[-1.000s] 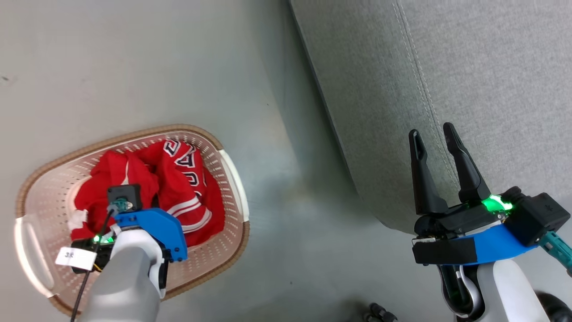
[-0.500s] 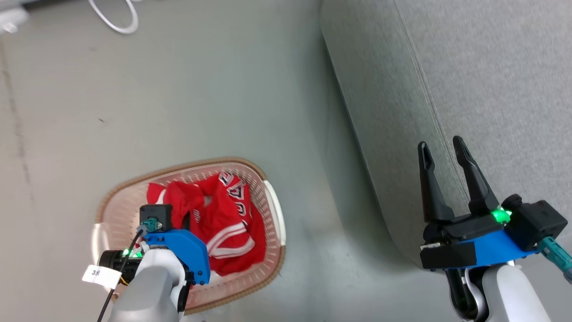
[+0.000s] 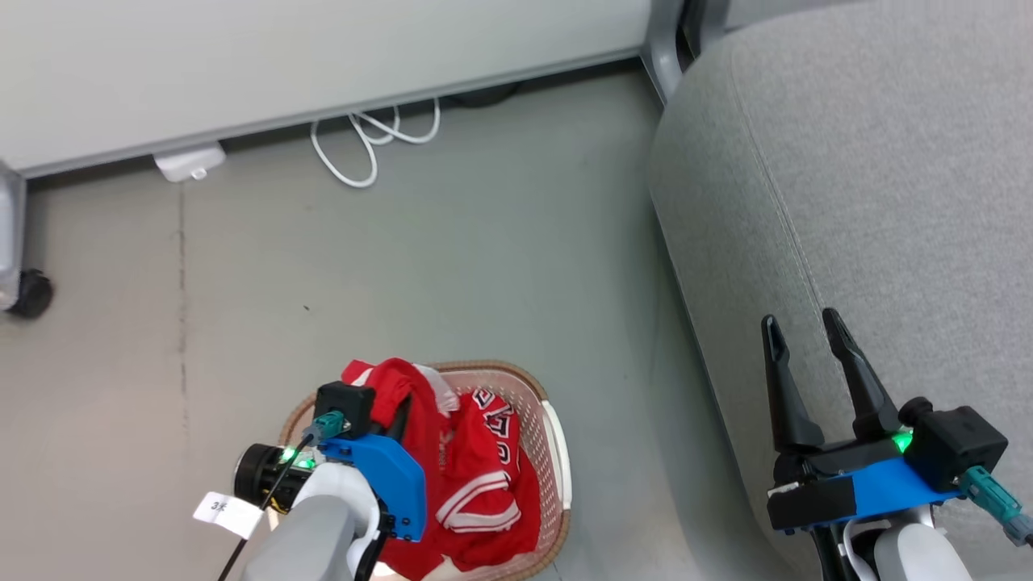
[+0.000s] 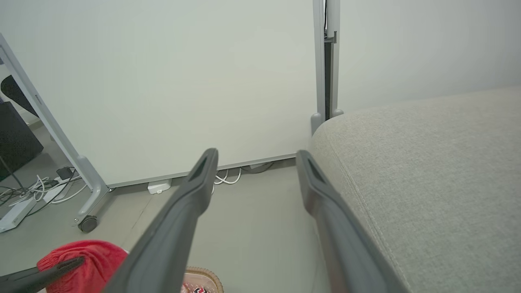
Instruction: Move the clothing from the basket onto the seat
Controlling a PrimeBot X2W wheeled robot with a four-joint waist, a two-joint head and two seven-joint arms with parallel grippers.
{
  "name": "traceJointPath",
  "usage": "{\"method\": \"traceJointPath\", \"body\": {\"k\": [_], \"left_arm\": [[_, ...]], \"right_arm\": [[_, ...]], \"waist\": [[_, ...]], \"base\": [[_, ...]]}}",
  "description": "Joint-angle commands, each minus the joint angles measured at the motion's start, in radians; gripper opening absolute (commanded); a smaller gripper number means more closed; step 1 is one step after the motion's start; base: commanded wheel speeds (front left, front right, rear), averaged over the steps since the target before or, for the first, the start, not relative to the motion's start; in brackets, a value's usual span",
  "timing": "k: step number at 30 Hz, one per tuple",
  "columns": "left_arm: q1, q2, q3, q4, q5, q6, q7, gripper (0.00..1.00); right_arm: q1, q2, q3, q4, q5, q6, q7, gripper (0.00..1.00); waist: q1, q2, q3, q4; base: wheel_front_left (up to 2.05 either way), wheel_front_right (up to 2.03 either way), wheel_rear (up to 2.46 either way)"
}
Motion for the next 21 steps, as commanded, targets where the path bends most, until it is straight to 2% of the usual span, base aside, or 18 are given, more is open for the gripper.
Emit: {"method": "traceJointPath", "body": {"k": [1,16,21], "left_arm": [[0.017,-0.001,-0.028,-0.024,-0.015,-0.005,0.003,0.00],[-0.034,-0.001,-0.265,-0.239,-0.168,-0.012,0.029,0.00],[-0.085,-0.001,-0.345,-0.317,-0.223,0.002,0.051,0.00]], "right_arm": [[0.017,-0.003,-0.003,0.005,-0.006,0.001,-0.004,1.00],[0.079,-0.002,0.002,0.038,-0.015,0.001,-0.004,1.00],[0.092,-0.003,0.018,0.056,-0.014,0.001,-0.004,1.00]], "waist": [[0.0002,0.0000,-0.052,0.034],[0.0002,0.0000,-0.168,0.076],[0.0002,0.0000,-0.192,0.086]], "base": [[0.00,0.00,0.00],[0.00,0.00,0.00],[0.00,0.00,0.00]]}}
